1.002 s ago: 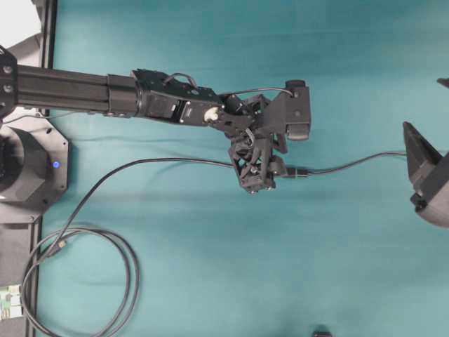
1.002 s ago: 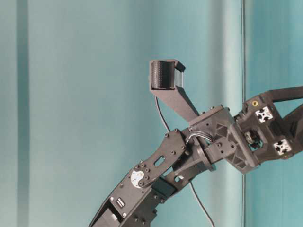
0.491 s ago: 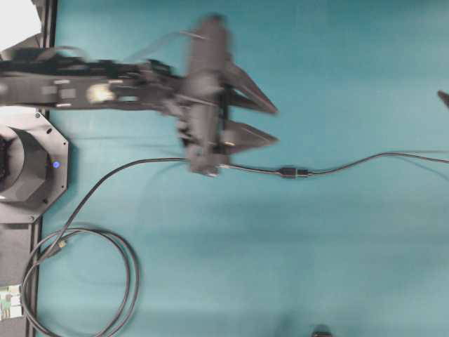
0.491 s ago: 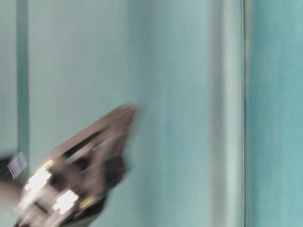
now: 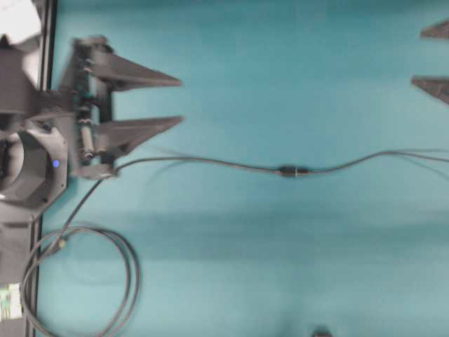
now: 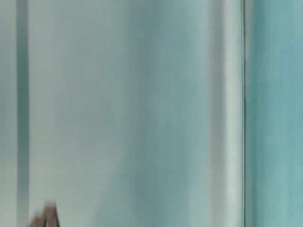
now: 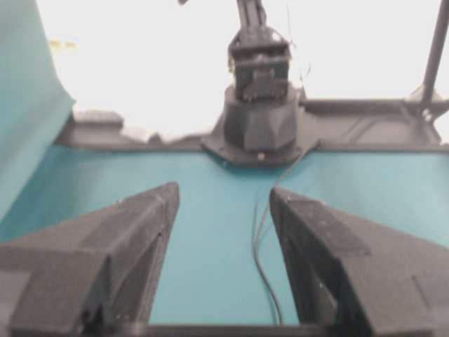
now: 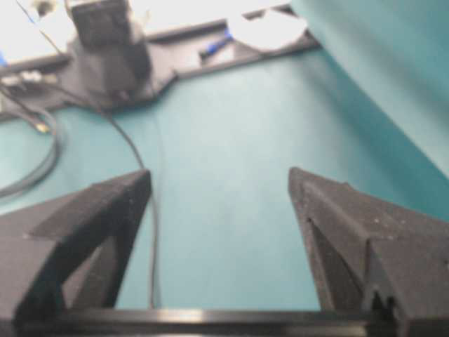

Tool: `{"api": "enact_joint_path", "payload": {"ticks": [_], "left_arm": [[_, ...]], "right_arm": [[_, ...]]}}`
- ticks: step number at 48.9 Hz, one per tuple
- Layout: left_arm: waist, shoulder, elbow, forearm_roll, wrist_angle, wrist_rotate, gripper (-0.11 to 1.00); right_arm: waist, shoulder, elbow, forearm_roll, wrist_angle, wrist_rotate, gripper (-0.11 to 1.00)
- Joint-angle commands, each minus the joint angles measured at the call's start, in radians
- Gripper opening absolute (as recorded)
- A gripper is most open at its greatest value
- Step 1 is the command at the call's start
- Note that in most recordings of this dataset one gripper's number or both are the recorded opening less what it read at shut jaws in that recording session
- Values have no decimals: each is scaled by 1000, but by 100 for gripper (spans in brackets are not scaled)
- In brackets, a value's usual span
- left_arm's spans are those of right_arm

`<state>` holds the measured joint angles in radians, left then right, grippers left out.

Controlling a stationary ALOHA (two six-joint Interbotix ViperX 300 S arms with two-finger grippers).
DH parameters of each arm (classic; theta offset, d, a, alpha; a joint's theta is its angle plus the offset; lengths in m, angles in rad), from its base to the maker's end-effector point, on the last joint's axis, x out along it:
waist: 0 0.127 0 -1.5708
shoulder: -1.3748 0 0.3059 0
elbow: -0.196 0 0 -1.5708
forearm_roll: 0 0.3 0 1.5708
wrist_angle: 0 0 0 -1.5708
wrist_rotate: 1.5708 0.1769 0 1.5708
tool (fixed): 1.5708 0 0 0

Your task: Insert the USB using both arms.

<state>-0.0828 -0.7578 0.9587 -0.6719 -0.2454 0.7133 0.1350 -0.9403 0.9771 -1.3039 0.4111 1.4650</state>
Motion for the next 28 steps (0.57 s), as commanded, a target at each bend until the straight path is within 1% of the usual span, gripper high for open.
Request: {"api": "enact_joint_path", "payload": {"ticks": [1,4,7,12,17,19,25,28], "left_arm": [[-23,-107,58,-2,-32,6,71],[-25,-172,101,-2,-43,3,71],[-25,-230,146,-2,-52,3,71],[-25,-285,215,-2,-49,2,71],[-25,-295,281,-2,-48,-12,71],[-25,-293,304,-2,-48,-29,71],[-25,-291,339,-2,-54,-83,71],[-25,-291,345,-2,-54,-98,71]], "right_arm": [[-55,-67,66,57,-38,0,82],[-67,-109,104,94,-37,-5,82],[-75,-143,138,110,-26,-3,82],[-80,-161,179,110,32,-3,81],[-80,-160,216,110,117,-3,80],[-80,-161,229,110,137,-5,80],[-78,-161,265,110,121,-14,80],[-78,-161,276,110,104,-17,80]]}}
